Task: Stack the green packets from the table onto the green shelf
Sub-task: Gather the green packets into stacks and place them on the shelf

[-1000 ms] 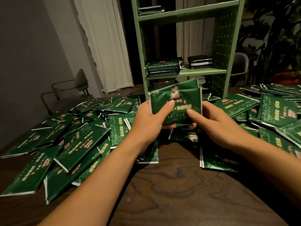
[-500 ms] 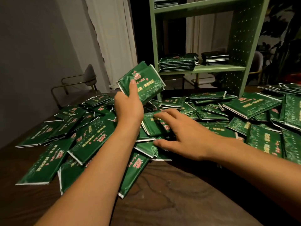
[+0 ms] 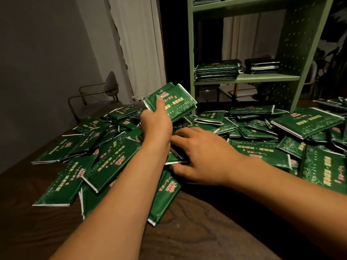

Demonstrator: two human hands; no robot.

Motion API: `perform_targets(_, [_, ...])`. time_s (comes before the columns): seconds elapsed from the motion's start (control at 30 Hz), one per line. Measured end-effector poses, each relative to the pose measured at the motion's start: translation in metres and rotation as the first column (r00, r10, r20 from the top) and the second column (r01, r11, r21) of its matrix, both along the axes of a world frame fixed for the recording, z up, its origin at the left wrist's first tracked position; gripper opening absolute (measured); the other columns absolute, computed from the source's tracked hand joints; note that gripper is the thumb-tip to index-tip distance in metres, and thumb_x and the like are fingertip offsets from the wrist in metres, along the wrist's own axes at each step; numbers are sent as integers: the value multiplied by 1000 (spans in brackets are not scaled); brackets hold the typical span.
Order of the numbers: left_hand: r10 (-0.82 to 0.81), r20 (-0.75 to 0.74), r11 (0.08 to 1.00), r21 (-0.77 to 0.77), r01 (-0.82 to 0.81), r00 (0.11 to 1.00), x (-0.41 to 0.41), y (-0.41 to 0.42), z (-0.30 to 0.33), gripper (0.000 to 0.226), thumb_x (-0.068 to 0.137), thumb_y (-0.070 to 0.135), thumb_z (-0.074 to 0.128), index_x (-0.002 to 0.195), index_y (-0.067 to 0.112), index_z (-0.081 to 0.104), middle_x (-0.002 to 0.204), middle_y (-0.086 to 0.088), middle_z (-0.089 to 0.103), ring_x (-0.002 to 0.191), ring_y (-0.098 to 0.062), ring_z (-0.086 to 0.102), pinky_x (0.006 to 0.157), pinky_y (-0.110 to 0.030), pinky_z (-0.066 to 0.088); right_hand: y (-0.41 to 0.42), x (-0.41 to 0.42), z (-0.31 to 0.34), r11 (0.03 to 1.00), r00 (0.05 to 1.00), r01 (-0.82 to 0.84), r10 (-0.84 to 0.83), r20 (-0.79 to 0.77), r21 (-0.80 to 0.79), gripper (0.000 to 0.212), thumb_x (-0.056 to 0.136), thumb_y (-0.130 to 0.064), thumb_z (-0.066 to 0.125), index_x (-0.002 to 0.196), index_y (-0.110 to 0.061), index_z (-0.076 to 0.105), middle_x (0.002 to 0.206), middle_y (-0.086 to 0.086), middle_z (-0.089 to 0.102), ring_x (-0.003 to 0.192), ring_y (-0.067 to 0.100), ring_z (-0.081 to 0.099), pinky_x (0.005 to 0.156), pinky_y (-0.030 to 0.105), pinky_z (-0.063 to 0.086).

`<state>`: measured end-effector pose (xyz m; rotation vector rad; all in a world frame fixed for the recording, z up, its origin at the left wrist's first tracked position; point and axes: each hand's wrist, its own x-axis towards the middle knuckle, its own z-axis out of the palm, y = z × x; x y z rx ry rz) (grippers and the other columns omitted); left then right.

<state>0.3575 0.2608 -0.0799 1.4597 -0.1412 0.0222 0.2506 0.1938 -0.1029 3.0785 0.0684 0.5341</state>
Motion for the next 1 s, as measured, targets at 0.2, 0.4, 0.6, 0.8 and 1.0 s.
perform_targets(0.2, [-37,-21,999,-15,37,999,-2,2,4,34,102,46,53,83,19,47,89,-1,57,83,-21,57,69,-32,44,-17,-19,-3,992,993,-49,62,104,-119,40,102,-46,32,128,-26,56,113,-3,65,103,25,63,86,37,49])
perform_targets(0.4, [-122,67,990,81,116,990,-8,-2,2,41,102,53,48,108,12,46,94,5,52,90,-16,54,82,-31,39,-49,-58,3,997,943,-64,72,324,-34,34,101,-32,39,125,-18,59,103,3,72,87,28,68,69,42,56])
perform_targets(0.6, [-255,98,964,-50,261,962,-25,-11,-4,52,102,46,53,134,5,51,132,-11,59,89,-11,75,86,-43,62,-81,-76,25,433,844,-143,-416,338,890,16,103,-20,54,98,-27,68,90,-5,76,81,6,71,63,23,54])
perform_targets(0.8, [-385,263,910,-55,412,885,-41,-18,-8,23,107,21,47,114,5,62,118,-19,68,110,-20,68,83,-35,62,-90,-93,36,-176,920,79,-367,-139,981,21,95,-19,60,100,0,68,80,16,73,63,25,69,60,34,59])
perform_targets(1.0, [-566,327,820,132,557,757,-56,-17,-13,14,103,16,55,108,22,66,102,6,77,101,-12,72,85,-29,58,-79,-108,38,-341,989,127,-32,-146,932,34,101,-10,49,69,-6,58,53,6,63,36,9,59,37,18,47])
